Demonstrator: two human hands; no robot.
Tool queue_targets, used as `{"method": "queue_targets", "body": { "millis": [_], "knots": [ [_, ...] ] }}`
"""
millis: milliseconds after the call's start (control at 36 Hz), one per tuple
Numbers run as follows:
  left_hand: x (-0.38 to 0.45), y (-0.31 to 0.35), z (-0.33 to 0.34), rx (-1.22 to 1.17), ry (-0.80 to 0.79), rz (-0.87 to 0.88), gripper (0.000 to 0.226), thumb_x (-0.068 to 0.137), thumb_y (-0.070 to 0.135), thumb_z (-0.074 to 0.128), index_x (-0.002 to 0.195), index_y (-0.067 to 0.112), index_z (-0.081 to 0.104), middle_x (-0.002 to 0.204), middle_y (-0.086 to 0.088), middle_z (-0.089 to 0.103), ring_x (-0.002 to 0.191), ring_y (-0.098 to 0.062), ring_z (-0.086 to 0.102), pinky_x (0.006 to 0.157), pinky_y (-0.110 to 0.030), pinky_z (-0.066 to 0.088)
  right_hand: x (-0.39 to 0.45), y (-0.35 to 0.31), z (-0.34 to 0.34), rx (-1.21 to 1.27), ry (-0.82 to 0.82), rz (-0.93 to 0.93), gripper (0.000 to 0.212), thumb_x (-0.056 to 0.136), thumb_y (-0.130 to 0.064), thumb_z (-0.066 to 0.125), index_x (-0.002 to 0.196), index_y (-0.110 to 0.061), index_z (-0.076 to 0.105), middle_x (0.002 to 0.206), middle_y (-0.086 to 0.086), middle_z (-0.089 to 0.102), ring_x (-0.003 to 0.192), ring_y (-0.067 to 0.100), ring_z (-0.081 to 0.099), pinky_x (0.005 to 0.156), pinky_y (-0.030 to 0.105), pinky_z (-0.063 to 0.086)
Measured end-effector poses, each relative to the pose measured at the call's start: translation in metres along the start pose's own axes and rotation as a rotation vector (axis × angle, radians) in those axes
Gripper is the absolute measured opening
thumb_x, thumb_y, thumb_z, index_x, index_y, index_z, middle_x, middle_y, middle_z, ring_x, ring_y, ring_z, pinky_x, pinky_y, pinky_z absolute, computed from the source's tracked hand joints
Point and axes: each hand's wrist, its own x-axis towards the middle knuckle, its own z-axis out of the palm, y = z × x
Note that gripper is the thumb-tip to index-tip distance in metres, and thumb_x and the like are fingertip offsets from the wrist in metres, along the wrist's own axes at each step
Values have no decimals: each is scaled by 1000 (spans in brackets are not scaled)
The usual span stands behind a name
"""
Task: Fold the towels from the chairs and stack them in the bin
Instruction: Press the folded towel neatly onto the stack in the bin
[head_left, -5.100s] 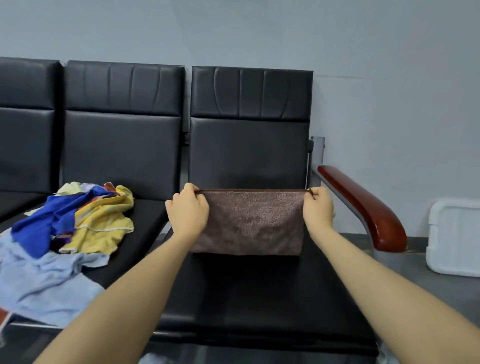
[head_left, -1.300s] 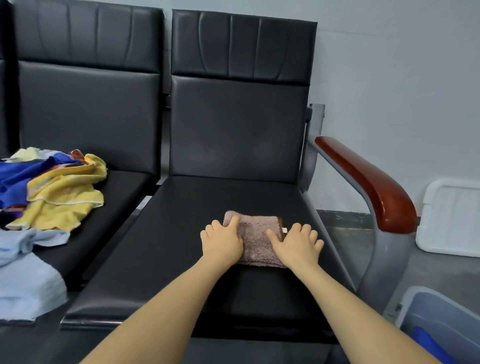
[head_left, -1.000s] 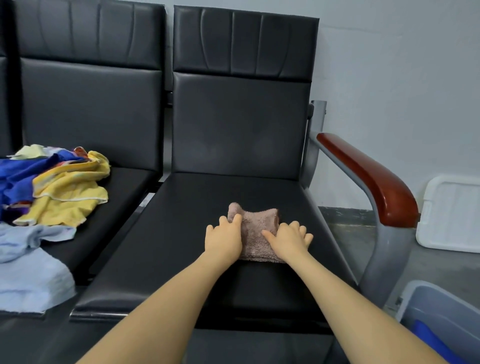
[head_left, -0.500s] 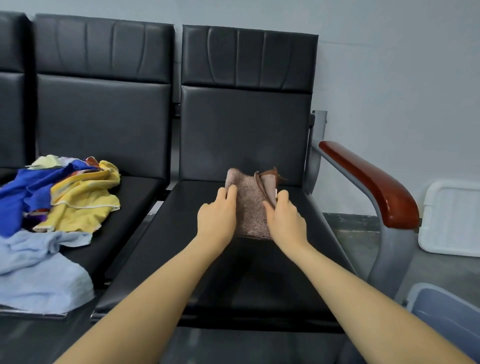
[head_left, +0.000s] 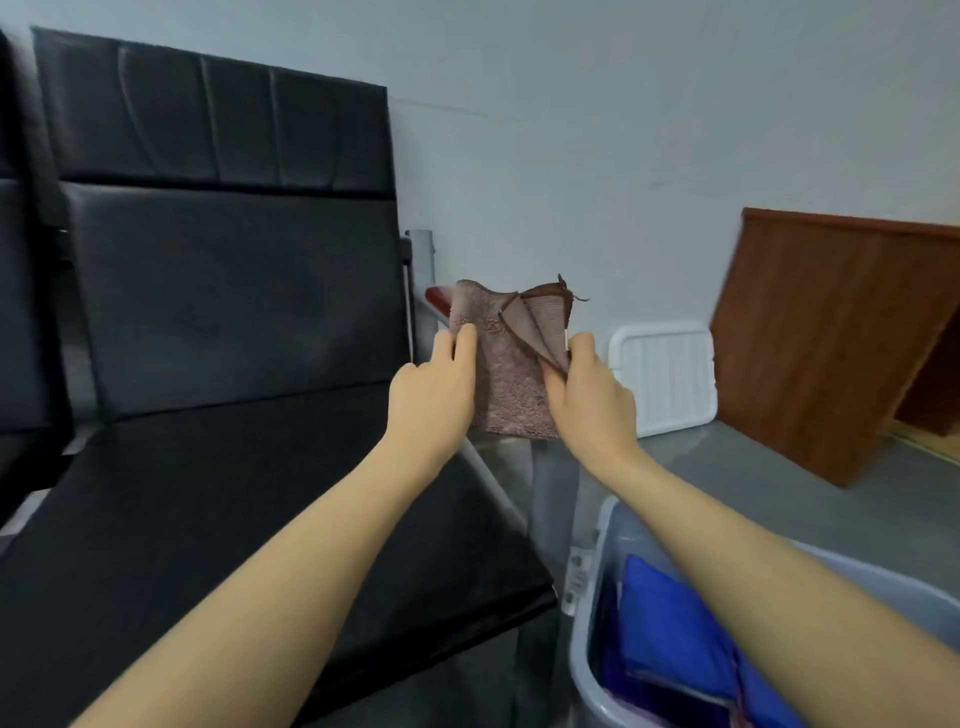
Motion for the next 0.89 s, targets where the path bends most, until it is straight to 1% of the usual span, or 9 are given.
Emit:
{"method": "queue_targets", "body": {
  "millis": [56,194,361,444,500,583,639,750,889],
  "knots": [
    [9,24,3,9,70,92,61,44,-3,75,104,1,68,70,-8,59,32,-19,19,43,-17,12,-1,23,-9,-17,14,54,21,98,-25,43,107,-7,39,94,13,61,84,40,58,68,42,45],
    [22,103,23,-67,53,215,57,47,-1,72,104,0,67,68,-10,60,32,-23,48,43,-21,26,-11,100,-37,-49,65,151,22,98,-27,45,104,-7,39,88,12,60,82,39,59,65,40,41],
    [12,202,65,-134,0,310,44,48,5,80,91,5,69,59,-5,58,35,-22,50,42,-23,33,-38,202,-55,-89,64,263,22,99,-32,45,97,-12,36,93,14,63,86,37,60,65,39,40],
    [-8,250,93,-235,-118,324,41,46,5,83,84,6,66,55,-4,54,33,-20,47,42,-21,31,-62,251,-53,-74,11,361,28,98,-37,45,102,-10,42,95,14,63,89,36,60,65,38,37],
    [-22,284,108,-281,-216,325,39,54,6,81,89,7,64,61,-5,56,38,-21,51,45,-23,33,-80,287,-48,-56,-31,441,28,98,-38,45,100,-10,42,94,14,63,88,36,60,65,38,41],
    [-47,322,129,-309,-509,331,37,90,7,47,127,10,41,104,-11,55,81,-31,60,65,-34,34,-106,330,-36,-22,-112,522,26,98,-37,47,97,-12,42,89,11,60,84,33,58,63,36,40],
    [-65,346,148,-379,-618,318,39,93,5,37,131,12,33,113,-12,52,89,-34,56,70,-34,30,-123,360,-27,14,-159,584,24,97,-35,48,98,-11,45,86,5,58,82,29,58,64,36,41],
    [-100,382,186,-467,-791,246,35,90,2,33,123,13,40,113,-13,54,98,-36,53,83,-37,35,-155,409,-9,110,-241,714,15,96,-27,51,96,-13,45,80,0,56,79,25,58,70,40,48],
    [-137,422,226,-514,-1005,247,34,88,3,38,118,13,49,121,-12,54,111,-33,52,92,-35,34,-193,454,11,221,-199,897,13,90,-12,58,93,-9,46,84,5,58,81,24,55,68,32,39]
  ]
}}
